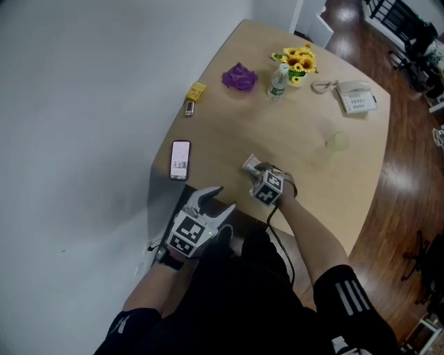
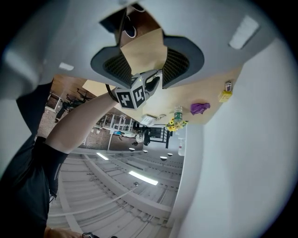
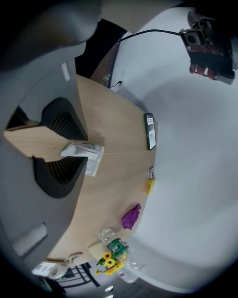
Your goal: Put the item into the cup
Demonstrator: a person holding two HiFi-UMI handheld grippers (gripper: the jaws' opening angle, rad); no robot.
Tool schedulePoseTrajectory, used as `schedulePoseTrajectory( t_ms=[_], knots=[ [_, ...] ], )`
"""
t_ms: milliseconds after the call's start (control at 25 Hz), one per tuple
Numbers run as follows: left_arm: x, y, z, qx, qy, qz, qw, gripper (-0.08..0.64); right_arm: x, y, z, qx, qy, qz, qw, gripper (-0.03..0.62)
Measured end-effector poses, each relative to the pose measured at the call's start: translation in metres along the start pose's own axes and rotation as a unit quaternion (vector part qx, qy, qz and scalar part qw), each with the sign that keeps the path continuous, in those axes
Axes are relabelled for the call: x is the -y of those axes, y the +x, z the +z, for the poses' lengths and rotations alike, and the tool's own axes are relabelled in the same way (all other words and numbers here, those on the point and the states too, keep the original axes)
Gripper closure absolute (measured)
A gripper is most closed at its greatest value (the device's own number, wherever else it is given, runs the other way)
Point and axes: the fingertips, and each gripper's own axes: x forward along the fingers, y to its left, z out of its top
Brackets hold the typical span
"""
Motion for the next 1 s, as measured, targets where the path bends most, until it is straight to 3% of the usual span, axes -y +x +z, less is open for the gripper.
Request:
schedulePoseTrajectory(
  t_ms=[120, 280, 400, 520, 760, 1000],
  knots=[
    [-0.005, 0.007, 0.001, -0.005, -0.006, 0.008, 0.9999, 0.359, 0.001, 0.015, -0.005, -0.018, -0.026, -0.001, 0.999, 0.474],
    [-0.006, 0.010, -0.001, -0.014, -0.012, 0.011, 0.9998, 0.359, 0.004, 0.015, -0.002, -0.018, -0.024, -0.010, 1.000, 0.546],
    [-0.007, 0.011, 0.000, -0.016, -0.014, 0.012, 0.9997, 0.359, 0.012, 0.008, 0.001, -0.003, 0.024, -0.010, 1.000, 0.574],
    [-0.006, 0.014, 0.003, -0.016, -0.009, 0.008, 0.9998, 0.359, 0.024, -0.009, 0.010, 0.032, 0.110, 0.002, 0.993, 0.580],
    [0.002, 0.022, 0.016, -0.010, 0.008, -0.012, 0.9999, 0.359, 0.055, -0.065, 0.010, 0.113, 0.260, 0.006, 0.959, 0.582],
    [0.025, 0.046, 0.036, -0.003, 0.034, -0.050, 0.9982, 0.359, 0.104, -0.143, -0.026, 0.181, 0.371, -0.028, 0.910, 0.583]
  ],
)
